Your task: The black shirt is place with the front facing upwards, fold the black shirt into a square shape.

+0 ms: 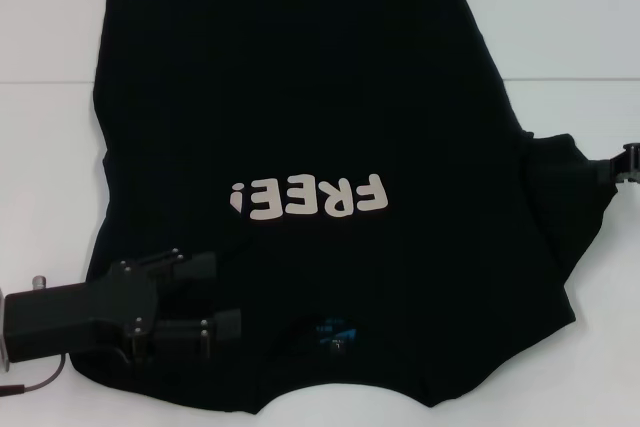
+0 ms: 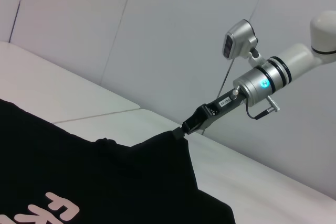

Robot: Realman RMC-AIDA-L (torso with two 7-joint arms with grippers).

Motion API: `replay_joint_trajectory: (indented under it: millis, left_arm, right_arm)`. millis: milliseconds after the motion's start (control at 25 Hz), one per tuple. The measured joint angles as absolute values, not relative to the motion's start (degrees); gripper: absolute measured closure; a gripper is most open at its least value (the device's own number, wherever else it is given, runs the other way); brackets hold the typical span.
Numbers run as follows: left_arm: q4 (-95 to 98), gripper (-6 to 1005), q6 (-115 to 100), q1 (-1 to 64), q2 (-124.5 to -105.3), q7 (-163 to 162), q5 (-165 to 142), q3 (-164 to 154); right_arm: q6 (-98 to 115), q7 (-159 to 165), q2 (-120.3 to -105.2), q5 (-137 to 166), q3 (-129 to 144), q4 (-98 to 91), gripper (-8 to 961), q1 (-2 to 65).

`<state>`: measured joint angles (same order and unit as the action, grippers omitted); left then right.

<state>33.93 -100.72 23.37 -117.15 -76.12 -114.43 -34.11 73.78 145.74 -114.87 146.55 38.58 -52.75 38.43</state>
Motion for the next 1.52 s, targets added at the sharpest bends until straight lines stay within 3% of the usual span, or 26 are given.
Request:
replay_joint_trajectory:
  millis: [440, 1080, 1520]
  left_arm:
    - [33.9, 50, -100.5, 23.6, -116.94, -76.1, -114.4, -34.1]
    - [33.8, 50, -100.6, 23.2, -117.13, -76.2, -114.4, -34.1]
    - [33.8, 50, -100.6, 23.1, -117.45, -76.3, -114.4, -34.3]
  right_arm:
    - [75.5, 144.3, -114.94, 145.4, 39.2, -55.7, 939, 39.6]
    - [73.3, 142.6, -117.31, 146.0, 55.9, -47.0, 938, 48.8]
    - [72.6, 142.5, -117.67, 143.4, 56.2, -42.5, 798, 50.6]
